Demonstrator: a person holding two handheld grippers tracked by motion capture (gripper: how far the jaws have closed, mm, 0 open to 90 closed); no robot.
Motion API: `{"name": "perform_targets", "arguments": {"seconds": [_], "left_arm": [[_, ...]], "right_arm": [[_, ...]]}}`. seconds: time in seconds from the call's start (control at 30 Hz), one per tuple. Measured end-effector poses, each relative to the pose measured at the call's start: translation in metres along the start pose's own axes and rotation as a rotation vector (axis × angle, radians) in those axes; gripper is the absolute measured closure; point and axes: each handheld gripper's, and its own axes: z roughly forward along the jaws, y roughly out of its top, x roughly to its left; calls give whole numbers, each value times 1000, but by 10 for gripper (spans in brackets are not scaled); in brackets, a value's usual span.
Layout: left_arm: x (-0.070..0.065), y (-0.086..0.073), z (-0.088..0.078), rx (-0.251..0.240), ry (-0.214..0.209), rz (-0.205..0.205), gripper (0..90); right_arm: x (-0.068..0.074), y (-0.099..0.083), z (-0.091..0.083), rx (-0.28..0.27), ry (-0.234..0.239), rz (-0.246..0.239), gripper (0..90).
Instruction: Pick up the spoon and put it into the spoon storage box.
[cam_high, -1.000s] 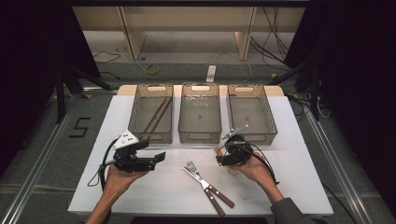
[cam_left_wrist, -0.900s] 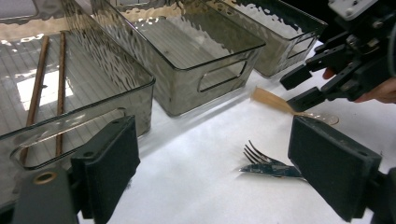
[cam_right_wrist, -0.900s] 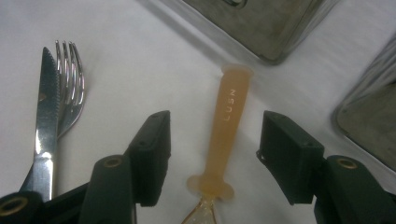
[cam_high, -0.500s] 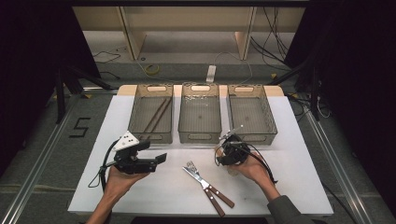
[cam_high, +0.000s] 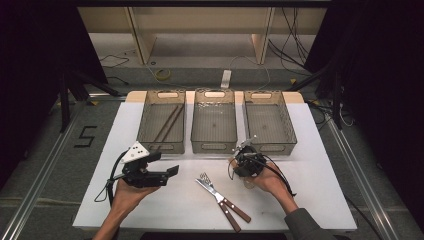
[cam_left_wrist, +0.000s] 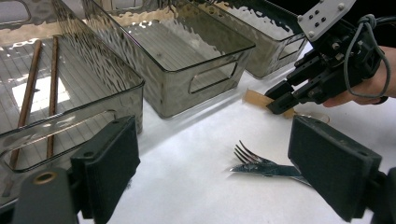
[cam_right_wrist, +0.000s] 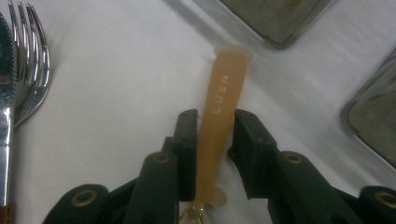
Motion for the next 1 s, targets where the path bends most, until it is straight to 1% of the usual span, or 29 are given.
{"name": "perform_targets", "arguments": {"seconds": [0.1, 0.2, 0.37, 0.43, 0.53, 0.57, 0.63, 0.73, 0.8, 0.9, 0.97, 1.0], "left_arm": [[0, 0, 0, -5, 0, -3, 156], [0, 0, 0, -2, 0, 2, 156], [0, 0, 0, -1, 2, 1, 157], [0, 0, 0, -4, 1, -2, 157], [0, 0, 0, -11, 0, -3, 157], [0, 0, 0, -13, 0, -4, 157], [0, 0, 0, -16, -1, -3, 157], [0, 0, 0, -18, -3, -8, 157], [0, 1, -1, -27, -9, -14, 157], [0, 1, 0, -27, -9, -11, 157], [0, 1, 0, -24, -6, -9, 157], [0, 0, 0, -25, -3, -9, 156]], "right_arm": [[1, 1, 0, 5, 3, 0, 756], [2, 1, 0, 6, -3, 1, 764], [2, 0, -2, 10, 6, -17, 771], [1, 0, -5, -1, 21, -10, 772], [-2, 0, -9, -26, 57, 2, 774], [-2, -1, -11, -32, 55, 3, 774], [-4, -1, -14, -46, 69, 12, 775], [-8, -2, -20, -85, 113, 34, 775], [-10, -3, -24, -103, 120, 45, 775], [-13, -3, -30, -141, 143, 59, 775], [-15, -3, -34, -162, 159, 75, 776], [-16, -3, -35, -174, 176, 84, 776]]}}
